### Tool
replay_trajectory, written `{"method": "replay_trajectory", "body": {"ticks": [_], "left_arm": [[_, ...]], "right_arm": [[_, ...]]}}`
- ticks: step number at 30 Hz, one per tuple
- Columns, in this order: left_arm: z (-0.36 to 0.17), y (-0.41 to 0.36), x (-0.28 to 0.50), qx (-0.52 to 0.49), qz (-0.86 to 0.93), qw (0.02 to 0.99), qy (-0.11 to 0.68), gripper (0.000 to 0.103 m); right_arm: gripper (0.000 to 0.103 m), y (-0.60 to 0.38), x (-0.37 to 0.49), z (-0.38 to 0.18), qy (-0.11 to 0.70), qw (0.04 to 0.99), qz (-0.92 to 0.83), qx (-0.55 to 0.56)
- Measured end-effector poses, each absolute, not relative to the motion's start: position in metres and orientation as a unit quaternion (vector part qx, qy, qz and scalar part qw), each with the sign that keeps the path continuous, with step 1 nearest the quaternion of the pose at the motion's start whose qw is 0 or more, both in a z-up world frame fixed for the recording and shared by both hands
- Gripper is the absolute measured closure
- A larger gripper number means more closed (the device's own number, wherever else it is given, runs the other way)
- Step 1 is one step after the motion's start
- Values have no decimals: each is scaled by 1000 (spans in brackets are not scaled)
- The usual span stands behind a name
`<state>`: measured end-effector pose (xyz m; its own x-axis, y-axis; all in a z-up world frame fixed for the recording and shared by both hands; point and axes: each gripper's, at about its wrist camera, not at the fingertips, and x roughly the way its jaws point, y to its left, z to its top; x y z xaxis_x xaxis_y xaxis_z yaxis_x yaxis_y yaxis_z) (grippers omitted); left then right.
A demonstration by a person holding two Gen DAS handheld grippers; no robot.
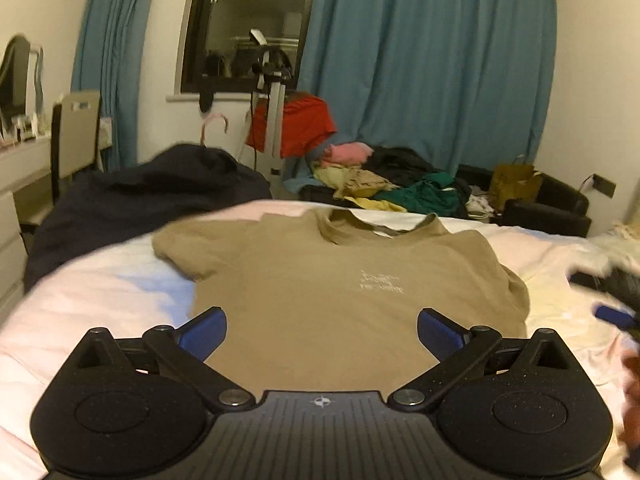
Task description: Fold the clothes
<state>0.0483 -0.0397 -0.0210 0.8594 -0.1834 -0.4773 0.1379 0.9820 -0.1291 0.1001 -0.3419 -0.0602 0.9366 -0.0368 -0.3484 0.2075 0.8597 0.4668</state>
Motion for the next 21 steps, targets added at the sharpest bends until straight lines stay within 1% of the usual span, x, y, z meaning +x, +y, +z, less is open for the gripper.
{"method": "replay_trajectory", "body": {"ticks": [4, 5, 6, 8, 9, 14, 16, 17, 18, 20, 21], "left_arm": [[-41, -22, 57, -73, -96, 958, 261, 1], [-43, -20, 61, -70, -89, 959, 260, 1], [-47, -18, 66, -70, -79, 960, 259, 1], [-58, -12, 80, -71, -64, 962, 257, 1], [-64, -11, 88, -72, -59, 961, 260, 1], [-85, -16, 122, -60, -49, 957, 280, 1], [-90, -18, 129, -60, -60, 953, 289, 1], [-93, -19, 132, -63, -68, 952, 292, 1], [-94, -20, 134, -67, -77, 950, 294, 1], [-96, -21, 136, -71, -85, 949, 297, 1], [-96, -21, 135, -72, -85, 949, 296, 1]], "right_arm": [[15, -392, 166, -66, 176, 930, -64, 316], [25, -402, 183, -70, 186, 928, -75, 314], [31, -413, 200, -75, 198, 926, -87, 310], [31, -433, 235, -84, 220, 921, -112, 301], [33, -434, 239, -86, 220, 922, -114, 298], [35, -429, 253, -93, 214, 929, -117, 280], [48, -427, 259, -95, 212, 931, -118, 272], [63, -426, 262, -97, 210, 932, -118, 269], [81, -425, 264, -98, 209, 934, -119, 265], [95, -423, 270, -101, 207, 936, -120, 258], [97, -422, 273, -102, 205, 937, -120, 254]]}}
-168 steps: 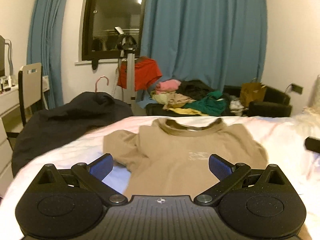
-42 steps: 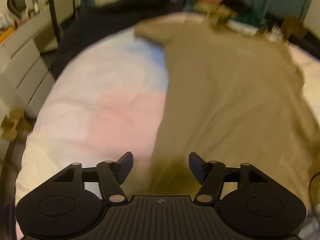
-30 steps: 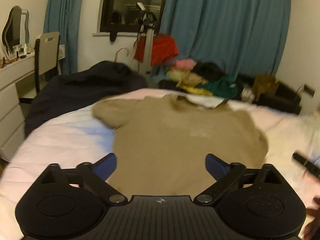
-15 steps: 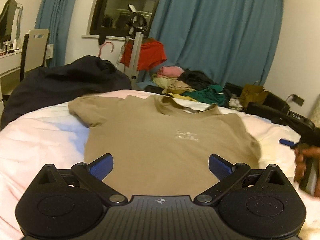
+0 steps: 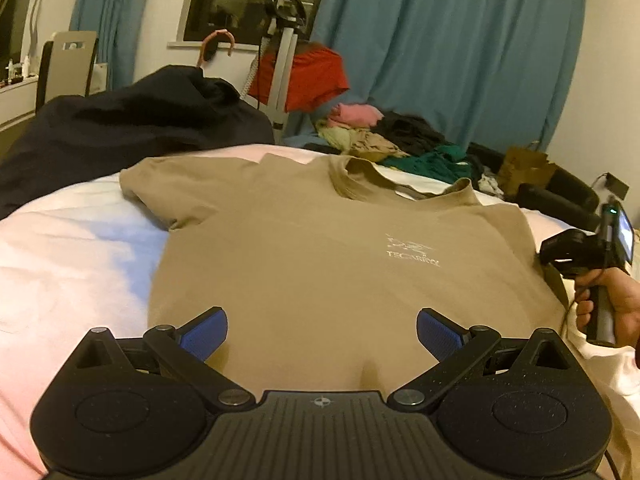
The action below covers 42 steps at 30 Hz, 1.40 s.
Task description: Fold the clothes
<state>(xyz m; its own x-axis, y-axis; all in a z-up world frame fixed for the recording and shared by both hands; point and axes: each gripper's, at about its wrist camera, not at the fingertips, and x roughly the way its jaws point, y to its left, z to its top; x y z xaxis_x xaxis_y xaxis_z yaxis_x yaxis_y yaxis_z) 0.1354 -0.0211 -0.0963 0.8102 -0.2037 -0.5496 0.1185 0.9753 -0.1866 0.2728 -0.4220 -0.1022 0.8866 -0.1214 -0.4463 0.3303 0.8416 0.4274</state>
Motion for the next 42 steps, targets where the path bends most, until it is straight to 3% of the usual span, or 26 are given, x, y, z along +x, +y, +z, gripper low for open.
{"method": "replay_trajectory", "body": {"ticks": [4, 9, 17, 20, 22, 23, 24, 30, 32, 34, 36, 37, 38, 42], "left_arm": [[-94, -20, 130, -76, -84, 951, 286, 1], [-87, -17, 122, -81, -87, 953, 277, 1], [-86, -8, 109, -91, -86, 952, 279, 1], [-85, -10, 107, -90, -78, 953, 279, 1], [-85, -11, 106, -89, -74, 953, 280, 1], [-86, -12, 106, -87, -72, 953, 281, 1], [-87, -12, 107, -85, -70, 953, 283, 1], [-95, -20, 110, -81, -70, 948, 301, 1], [-97, -24, 110, -77, -71, 947, 305, 1], [-100, -29, 111, -64, -73, 947, 305, 1], [-103, -35, 113, -52, -74, 947, 308, 1], [-105, -38, 113, -48, -75, 947, 310, 1], [-106, -39, 114, -45, -76, 946, 311, 1], [-109, -43, 115, -41, -77, 945, 315, 1]], "right_arm": [[97, -418, 284, -108, 200, 942, -123, 240], [97, -444, 222, -108, 144, 922, -183, 310], [94, -461, 155, -157, 177, 889, -163, 389], [90, -461, 152, -158, 196, 895, -163, 365], [62, -461, 153, -152, 191, 903, -161, 349], [29, -463, 152, -150, 180, 906, -158, 348], [13, -465, 154, -150, 165, 909, -150, 352], [19, -487, 180, -167, 145, 895, -116, 405], [35, -496, 188, -178, 149, 880, -117, 435], [40, -498, 204, -187, 169, 873, -107, 445], [66, -491, 218, -186, 204, 885, -94, 407], [73, -486, 224, -184, 220, 894, -89, 381], [94, -482, 225, -178, 211, 902, -93, 364], [96, -473, 219, -147, 147, 931, -112, 316]]}}
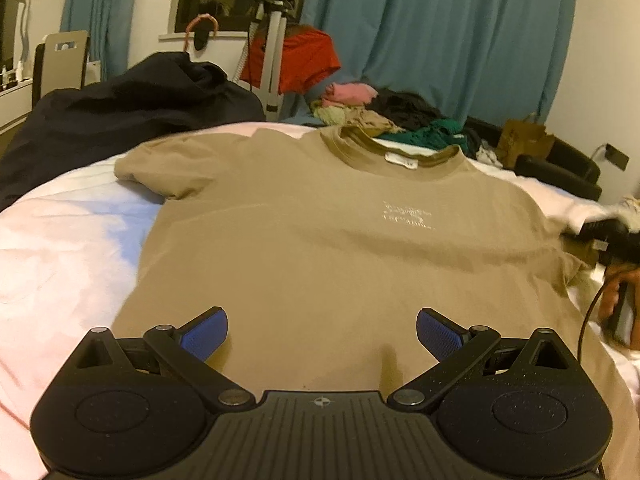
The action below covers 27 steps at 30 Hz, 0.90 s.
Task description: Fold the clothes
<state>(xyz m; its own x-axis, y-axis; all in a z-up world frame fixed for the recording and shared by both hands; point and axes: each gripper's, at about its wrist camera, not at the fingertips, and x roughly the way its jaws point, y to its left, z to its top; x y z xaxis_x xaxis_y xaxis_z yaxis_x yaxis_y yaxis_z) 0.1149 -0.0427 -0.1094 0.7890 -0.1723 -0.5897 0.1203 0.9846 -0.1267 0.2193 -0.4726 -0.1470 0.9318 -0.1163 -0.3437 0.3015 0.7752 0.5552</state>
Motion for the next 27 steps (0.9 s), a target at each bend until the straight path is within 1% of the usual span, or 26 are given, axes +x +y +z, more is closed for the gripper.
{"method": "replay_trajectory", "body": {"ticks": [3, 5, 7, 8, 9, 10, 11, 13, 16, 20, 22, 24, 27], "left_arm": [[-112, -45, 116, -38, -79, 944, 319, 1], [-113, -47, 116, -36, -80, 943, 321, 1], [-115, -49, 117, -34, -81, 942, 323, 1], [-115, -49, 116, -33, -81, 943, 322, 1], [-114, -49, 115, -33, -81, 943, 320, 1], [-113, -48, 114, -33, -81, 944, 318, 1], [-112, -48, 113, -34, -81, 945, 316, 1], [-111, -47, 111, -35, -83, 945, 314, 1], [-109, -48, 109, -35, -86, 946, 310, 1], [-106, -50, 105, -35, -83, 946, 311, 1], [-104, -49, 103, -39, -83, 945, 315, 1], [-103, -47, 99, -42, -83, 944, 315, 1], [-101, -44, 92, -45, -80, 946, 312, 1]], "right_arm": [[95, -476, 200, -123, 55, 937, -138, 316], [91, -482, 192, -120, 44, 928, -151, 337], [78, -488, 185, -118, 35, 918, -163, 361], [59, -491, 181, -119, 38, 915, -169, 365], [30, -492, 176, -121, 37, 913, -183, 364], [16, -493, 171, -122, 35, 910, -198, 362], [9, -493, 168, -122, 25, 907, -214, 362], [9, -499, 158, -124, 22, 897, -223, 381], [10, -503, 147, -134, 73, 870, -197, 446], [9, -488, 127, -164, 154, 834, -125, 515], [9, -480, 124, -177, 181, 815, -88, 543], [10, -467, 130, -182, 197, 808, -66, 551], [9, -455, 144, -193, 201, 819, -57, 535]]}}
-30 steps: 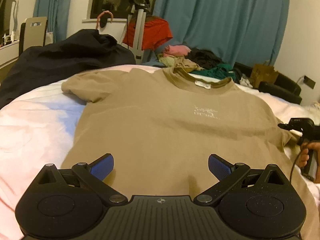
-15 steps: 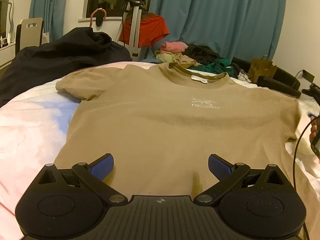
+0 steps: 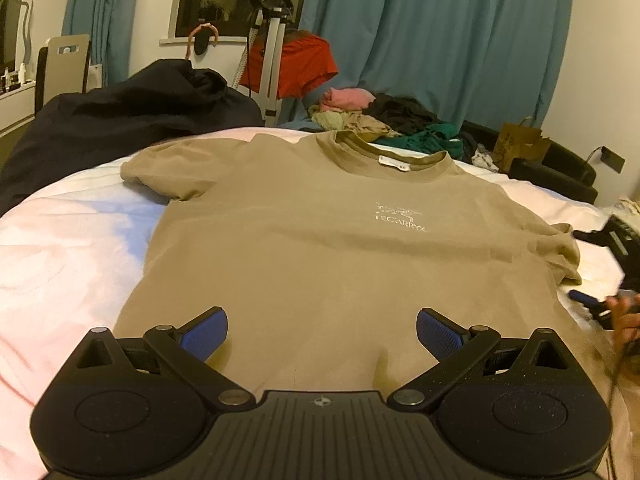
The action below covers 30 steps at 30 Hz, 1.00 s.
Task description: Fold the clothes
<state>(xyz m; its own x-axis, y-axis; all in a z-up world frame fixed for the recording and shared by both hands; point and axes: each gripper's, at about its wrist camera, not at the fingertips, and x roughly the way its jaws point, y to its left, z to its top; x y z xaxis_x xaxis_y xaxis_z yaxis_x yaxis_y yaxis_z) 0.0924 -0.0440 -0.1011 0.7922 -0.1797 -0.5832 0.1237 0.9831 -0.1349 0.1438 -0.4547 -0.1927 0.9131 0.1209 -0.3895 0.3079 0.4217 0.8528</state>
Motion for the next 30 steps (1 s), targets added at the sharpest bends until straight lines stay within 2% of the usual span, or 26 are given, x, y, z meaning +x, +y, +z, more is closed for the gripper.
{"method": "replay_trajectory", "body": {"ticks": [7, 10, 15, 16, 17, 19, 20, 21, 24, 30], "left_arm": [[-100, -46, 92, -41, -89, 947, 307, 1], [-104, -47, 97, -41, -96, 944, 313, 1], [-109, -49, 109, -47, -101, 940, 323, 1], [-109, -49, 111, -49, -102, 939, 324, 1], [-109, -49, 112, -53, -103, 939, 325, 1], [-109, -48, 115, -59, -104, 938, 326, 1], [-109, -48, 117, -63, -104, 937, 327, 1], [-108, -46, 117, -67, -103, 937, 326, 1], [-101, -38, 117, -79, -98, 939, 319, 1], [-93, -16, 125, -91, -92, 931, 341, 1]], "right_arm": [[8, -450, 185, -199, 124, 842, -69, 521], [11, -448, 195, -197, 97, 867, -108, 476], [9, -440, 222, -187, 94, 906, -180, 370], [13, -439, 229, -183, 94, 912, -181, 355], [33, -441, 235, -179, 103, 913, -188, 346], [47, -445, 246, -171, 123, 913, -206, 329], [79, -448, 248, -165, 135, 911, -218, 322], [94, -451, 249, -160, 148, 908, -231, 315], [94, -451, 252, -134, 140, 915, -245, 288], [95, -395, 251, -56, 131, 952, -245, 130]]}}
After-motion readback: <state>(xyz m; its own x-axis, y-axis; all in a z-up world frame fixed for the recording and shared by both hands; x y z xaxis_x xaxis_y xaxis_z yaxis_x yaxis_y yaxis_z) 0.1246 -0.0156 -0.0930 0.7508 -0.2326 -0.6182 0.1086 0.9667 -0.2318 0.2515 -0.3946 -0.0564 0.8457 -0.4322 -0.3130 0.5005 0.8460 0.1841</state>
